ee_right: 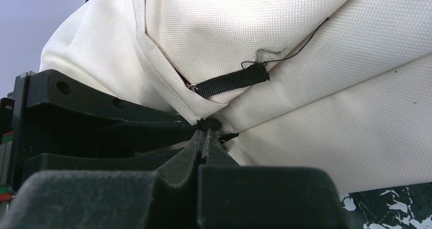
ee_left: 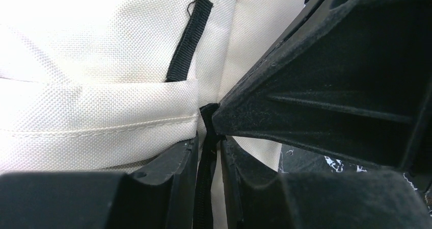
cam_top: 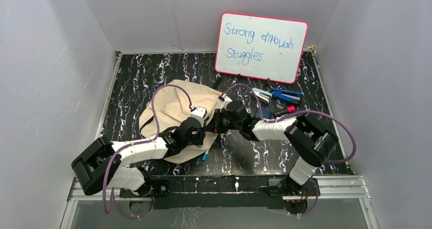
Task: Pack the student bag
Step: Zip the student bag at the center of the board.
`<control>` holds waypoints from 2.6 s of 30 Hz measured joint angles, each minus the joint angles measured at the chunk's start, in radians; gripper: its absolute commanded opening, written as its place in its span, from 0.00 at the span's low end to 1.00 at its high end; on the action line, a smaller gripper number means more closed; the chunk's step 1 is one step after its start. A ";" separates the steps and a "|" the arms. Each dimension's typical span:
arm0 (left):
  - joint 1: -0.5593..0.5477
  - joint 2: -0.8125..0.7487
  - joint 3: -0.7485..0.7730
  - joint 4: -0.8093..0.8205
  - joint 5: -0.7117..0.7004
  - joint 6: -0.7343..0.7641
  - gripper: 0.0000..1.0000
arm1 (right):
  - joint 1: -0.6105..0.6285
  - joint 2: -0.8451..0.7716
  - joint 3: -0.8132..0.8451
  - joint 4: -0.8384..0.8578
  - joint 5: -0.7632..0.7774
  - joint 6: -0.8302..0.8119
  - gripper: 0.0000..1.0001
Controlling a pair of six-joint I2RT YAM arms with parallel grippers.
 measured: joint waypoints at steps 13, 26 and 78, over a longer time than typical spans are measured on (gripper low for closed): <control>0.000 -0.038 -0.038 0.081 0.010 -0.012 0.20 | 0.000 0.000 0.000 0.001 -0.004 0.004 0.00; 0.000 -0.038 -0.047 0.104 -0.017 -0.031 0.00 | -0.002 0.000 0.000 0.005 0.003 0.004 0.12; 0.000 -0.166 0.098 -0.152 -0.052 0.012 0.00 | -0.275 0.030 0.065 -0.080 -0.028 0.029 0.00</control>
